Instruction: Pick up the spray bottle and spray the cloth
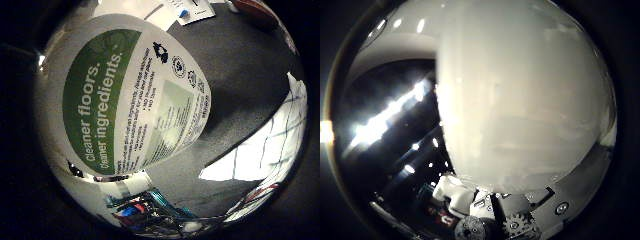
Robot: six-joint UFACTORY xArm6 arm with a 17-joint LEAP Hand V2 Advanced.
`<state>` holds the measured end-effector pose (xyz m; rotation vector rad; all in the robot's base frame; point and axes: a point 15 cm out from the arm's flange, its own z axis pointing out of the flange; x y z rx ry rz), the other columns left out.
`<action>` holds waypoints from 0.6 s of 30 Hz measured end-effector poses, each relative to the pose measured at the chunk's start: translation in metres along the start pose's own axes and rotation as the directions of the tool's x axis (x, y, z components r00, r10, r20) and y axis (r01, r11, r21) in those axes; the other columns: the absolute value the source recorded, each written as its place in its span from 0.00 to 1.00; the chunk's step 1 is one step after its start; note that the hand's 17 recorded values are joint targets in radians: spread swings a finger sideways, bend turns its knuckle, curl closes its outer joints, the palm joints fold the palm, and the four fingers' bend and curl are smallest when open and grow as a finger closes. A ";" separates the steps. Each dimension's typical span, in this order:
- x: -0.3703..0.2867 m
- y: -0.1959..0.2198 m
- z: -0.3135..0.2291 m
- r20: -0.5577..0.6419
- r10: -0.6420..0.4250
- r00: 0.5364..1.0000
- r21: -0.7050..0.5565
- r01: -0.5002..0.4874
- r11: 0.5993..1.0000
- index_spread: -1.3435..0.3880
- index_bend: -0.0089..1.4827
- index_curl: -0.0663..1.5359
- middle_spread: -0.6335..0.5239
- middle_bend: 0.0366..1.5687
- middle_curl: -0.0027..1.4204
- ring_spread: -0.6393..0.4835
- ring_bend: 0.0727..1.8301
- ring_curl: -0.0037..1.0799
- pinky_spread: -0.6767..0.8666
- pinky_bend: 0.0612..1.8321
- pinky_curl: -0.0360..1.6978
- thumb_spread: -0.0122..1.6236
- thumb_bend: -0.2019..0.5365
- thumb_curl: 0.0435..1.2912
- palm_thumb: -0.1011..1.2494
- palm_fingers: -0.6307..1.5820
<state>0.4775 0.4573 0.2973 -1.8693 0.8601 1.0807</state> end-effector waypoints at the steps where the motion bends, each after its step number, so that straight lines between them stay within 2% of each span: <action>1: 0.001 0.000 0.000 -0.001 0.001 1.000 0.000 -0.001 1.000 0.47 0.25 0.74 0.34 0.60 0.68 0.36 0.68 0.68 0.17 0.53 0.63 0.69 0.25 0.34 0.72 0.69; 7: 0.007 0.000 -0.003 -0.003 0.015 1.000 0.004 -0.015 1.000 0.48 0.13 0.71 0.35 0.53 0.65 0.37 0.65 0.62 0.13 0.51 0.57 0.68 0.25 0.34 0.71 0.68; 9: 0.008 0.000 -0.005 -0.004 0.019 1.000 0.006 -0.019 1.000 0.48 0.11 0.70 0.36 0.51 0.63 0.37 0.64 0.60 0.12 0.51 0.55 0.66 0.24 0.34 0.70 0.68; 14: 0.009 0.000 -0.006 -0.004 0.020 1.000 0.008 -0.020 1.000 0.51 0.10 0.62 0.38 0.44 0.59 0.39 0.61 0.56 0.09 0.48 0.51 0.66 0.24 0.33 0.66 0.56; 18: 0.009 -0.001 -0.009 -0.005 0.026 1.000 0.012 -0.025 1.000 0.53 0.13 0.55 0.41 0.41 0.56 0.39 0.54 0.50 0.16 0.41 0.49 0.66 0.23 0.31 0.63 0.46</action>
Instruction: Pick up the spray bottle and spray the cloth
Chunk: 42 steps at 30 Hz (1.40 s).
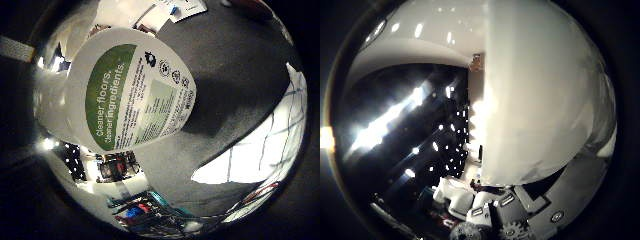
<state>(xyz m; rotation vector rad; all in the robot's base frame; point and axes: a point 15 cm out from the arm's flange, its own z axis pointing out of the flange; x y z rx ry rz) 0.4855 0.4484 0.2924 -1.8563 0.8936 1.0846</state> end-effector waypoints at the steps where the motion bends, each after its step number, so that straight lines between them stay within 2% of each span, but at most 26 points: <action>1: 0.000 0.000 0.000 -0.001 0.001 1.000 0.000 -0.001 1.000 0.53 0.14 0.53 0.42 0.40 0.54 0.40 0.52 0.49 0.21 0.37 0.49 0.66 0.24 0.31 0.62 0.42; 7: 0.003 0.001 -0.005 -0.003 0.008 1.000 -0.003 -0.008 1.000 0.55 0.13 0.42 0.52 0.25 0.41 0.49 0.35 0.36 0.51 0.26 0.42 0.65 0.24 0.27 0.59 0.34; 12: 0.004 0.001 -0.011 -0.006 0.017 1.000 -0.001 -0.017 1.000 0.55 0.12 0.34 0.56 0.17 0.33 0.55 0.27 0.29 0.63 0.22 0.35 0.65 0.24 0.25 0.58 0.33; 17: 0.006 0.001 -0.015 -0.006 0.024 1.000 0.003 -0.024 1.000 0.55 0.12 0.29 0.58 0.13 0.29 0.59 0.22 0.25 0.66 0.19 0.30 0.65 0.24 0.24 0.56 0.34; 25: 0.005 0.001 -0.015 -0.005 0.025 1.000 0.001 -0.025 1.000 0.56 0.11 0.24 0.58 0.10 0.26 0.60 0.19 0.24 0.67 0.18 0.26 0.65 0.24 0.22 0.55 0.36; 42: 0.022 0.006 -0.025 0.006 0.064 0.998 -0.001 -0.064 0.998 0.56 0.12 0.22 0.58 0.10 0.25 0.61 0.17 0.23 0.68 0.17 0.21 0.65 0.24 0.21 0.53 0.38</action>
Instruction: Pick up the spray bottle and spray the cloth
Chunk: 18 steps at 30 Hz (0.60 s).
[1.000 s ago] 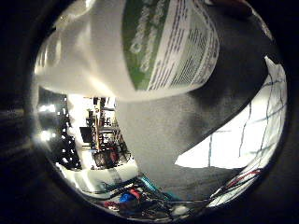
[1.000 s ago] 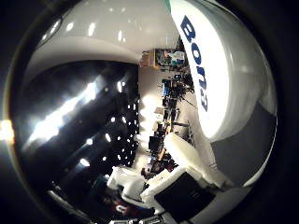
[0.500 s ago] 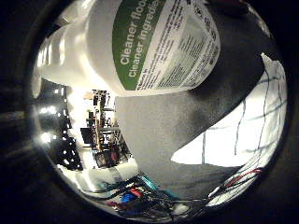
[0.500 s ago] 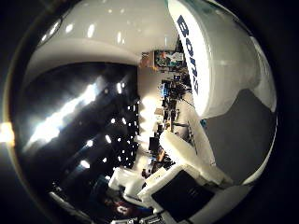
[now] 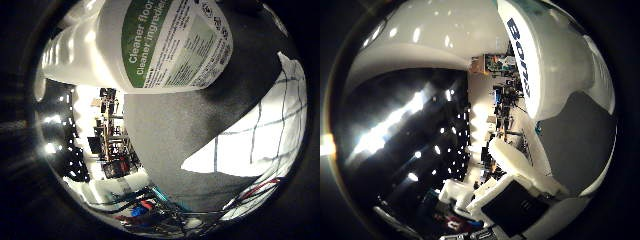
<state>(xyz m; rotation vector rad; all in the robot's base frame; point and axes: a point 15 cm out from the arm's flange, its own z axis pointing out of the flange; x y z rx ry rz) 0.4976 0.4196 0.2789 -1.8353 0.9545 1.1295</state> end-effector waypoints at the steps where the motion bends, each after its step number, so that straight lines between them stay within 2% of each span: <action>1: 0.003 0.000 0.000 0.000 0.004 1.000 0.000 -0.004 1.000 0.56 0.11 0.22 0.58 0.11 0.24 0.61 0.17 0.22 0.68 0.17 0.21 0.65 0.24 0.21 0.53 0.38; 18: 0.051 0.006 -0.032 -0.053 0.048 0.997 0.014 -0.048 0.999 0.56 0.11 0.22 0.58 0.11 0.24 0.62 0.15 0.22 0.67 0.17 0.20 0.66 0.24 0.20 0.51 0.39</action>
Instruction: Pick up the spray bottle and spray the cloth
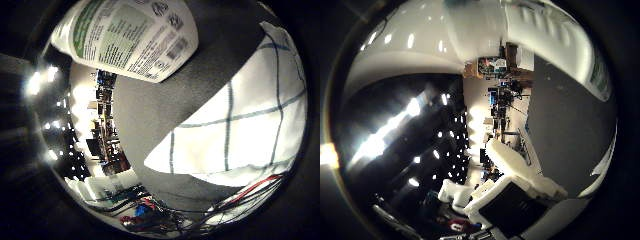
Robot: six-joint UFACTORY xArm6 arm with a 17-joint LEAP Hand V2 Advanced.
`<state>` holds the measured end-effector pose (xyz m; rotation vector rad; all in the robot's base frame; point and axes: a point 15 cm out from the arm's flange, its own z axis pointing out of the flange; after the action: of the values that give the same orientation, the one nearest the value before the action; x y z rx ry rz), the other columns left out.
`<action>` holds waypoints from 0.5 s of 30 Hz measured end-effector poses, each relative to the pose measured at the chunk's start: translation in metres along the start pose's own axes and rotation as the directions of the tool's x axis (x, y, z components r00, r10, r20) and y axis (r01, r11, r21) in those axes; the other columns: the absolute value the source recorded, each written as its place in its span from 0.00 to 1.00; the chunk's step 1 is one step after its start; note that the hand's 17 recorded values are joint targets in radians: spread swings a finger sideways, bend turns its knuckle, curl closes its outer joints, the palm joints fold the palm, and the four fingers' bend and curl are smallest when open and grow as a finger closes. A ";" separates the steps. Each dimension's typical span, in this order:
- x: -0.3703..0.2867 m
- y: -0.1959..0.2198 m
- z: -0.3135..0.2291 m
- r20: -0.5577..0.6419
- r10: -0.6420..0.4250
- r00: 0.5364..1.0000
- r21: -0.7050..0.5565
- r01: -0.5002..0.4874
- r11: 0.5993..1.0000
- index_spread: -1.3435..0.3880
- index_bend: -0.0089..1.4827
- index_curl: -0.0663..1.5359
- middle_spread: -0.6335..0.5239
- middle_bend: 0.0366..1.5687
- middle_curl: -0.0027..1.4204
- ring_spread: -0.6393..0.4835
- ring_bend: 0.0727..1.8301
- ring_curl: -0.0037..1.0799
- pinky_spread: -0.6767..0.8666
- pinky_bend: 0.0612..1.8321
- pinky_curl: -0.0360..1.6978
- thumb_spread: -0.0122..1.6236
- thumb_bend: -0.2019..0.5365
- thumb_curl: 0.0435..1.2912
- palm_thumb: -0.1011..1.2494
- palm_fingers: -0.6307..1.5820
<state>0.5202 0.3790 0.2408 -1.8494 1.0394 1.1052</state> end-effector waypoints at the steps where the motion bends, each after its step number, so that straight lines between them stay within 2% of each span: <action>1: 0.000 0.000 0.000 0.000 0.000 1.000 0.000 0.000 1.000 0.56 0.11 0.22 0.58 0.11 0.24 0.62 0.15 0.22 0.67 0.17 0.20 0.66 0.24 0.20 0.51 0.39; 15: -0.025 -0.001 -0.036 0.011 -0.030 0.999 0.019 0.030 0.999 0.57 0.11 0.22 0.58 0.11 0.24 0.63 0.14 0.23 0.67 0.17 0.19 0.66 0.24 0.20 0.51 0.39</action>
<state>0.5253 0.3552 0.2769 -1.8363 1.0096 1.0831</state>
